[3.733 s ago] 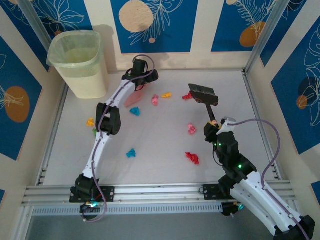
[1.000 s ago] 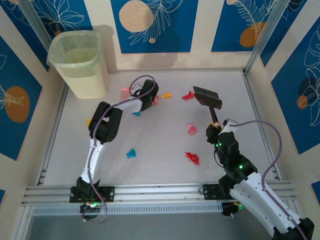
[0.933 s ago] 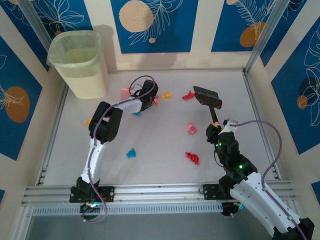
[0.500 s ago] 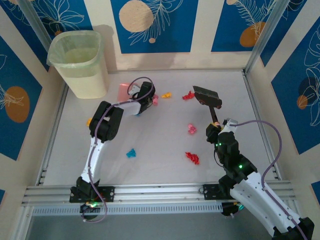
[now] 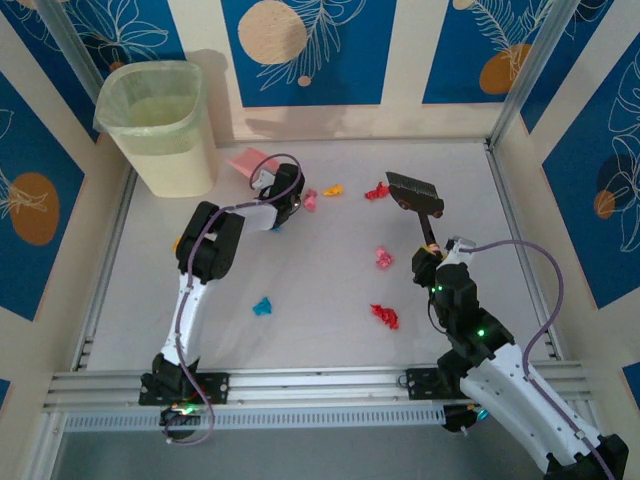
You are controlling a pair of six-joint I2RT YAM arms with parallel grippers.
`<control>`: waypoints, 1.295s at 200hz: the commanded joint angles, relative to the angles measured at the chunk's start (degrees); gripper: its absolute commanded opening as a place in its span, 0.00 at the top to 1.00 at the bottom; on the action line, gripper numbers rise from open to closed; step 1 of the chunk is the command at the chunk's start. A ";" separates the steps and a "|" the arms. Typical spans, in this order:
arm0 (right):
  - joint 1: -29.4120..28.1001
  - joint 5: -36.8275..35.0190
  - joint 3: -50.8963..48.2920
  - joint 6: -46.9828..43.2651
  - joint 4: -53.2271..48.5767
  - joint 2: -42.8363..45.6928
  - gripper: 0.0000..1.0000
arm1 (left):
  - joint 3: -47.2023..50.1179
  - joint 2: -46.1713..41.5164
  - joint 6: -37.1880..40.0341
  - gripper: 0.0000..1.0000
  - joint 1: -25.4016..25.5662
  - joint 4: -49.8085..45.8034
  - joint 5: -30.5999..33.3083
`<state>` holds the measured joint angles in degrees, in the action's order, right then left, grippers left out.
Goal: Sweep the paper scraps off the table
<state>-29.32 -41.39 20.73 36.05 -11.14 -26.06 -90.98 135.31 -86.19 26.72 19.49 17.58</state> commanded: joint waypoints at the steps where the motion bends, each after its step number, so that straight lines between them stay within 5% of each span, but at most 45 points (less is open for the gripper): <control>1: 0.21 -1.05 0.70 -0.57 3.92 0.53 1.00 | 1.54 -1.78 1.18 0.96 -0.44 1.38 -1.26; 68: 0.21 -1.06 0.98 -0.55 3.35 0.59 1.00 | 7.07 -14.95 10.05 1.00 1.77 0.73 -10.90; 153: 0.25 -1.77 1.25 0.24 1.52 2.02 1.00 | 22.49 -33.85 18.48 1.00 8.50 -1.29 -45.88; 215: 0.30 -1.69 1.06 0.75 0.52 3.98 1.00 | 40.67 -48.80 26.71 1.00 17.13 -9.48 -51.65; 259: 0.32 -1.40 0.89 0.86 0.59 4.01 1.00 | 52.49 -58.37 28.86 1.00 18.12 -13.64 -55.15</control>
<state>-29.15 -41.41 20.73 36.12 -13.06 -23.03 -42.94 81.32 -60.34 44.88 8.19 -33.89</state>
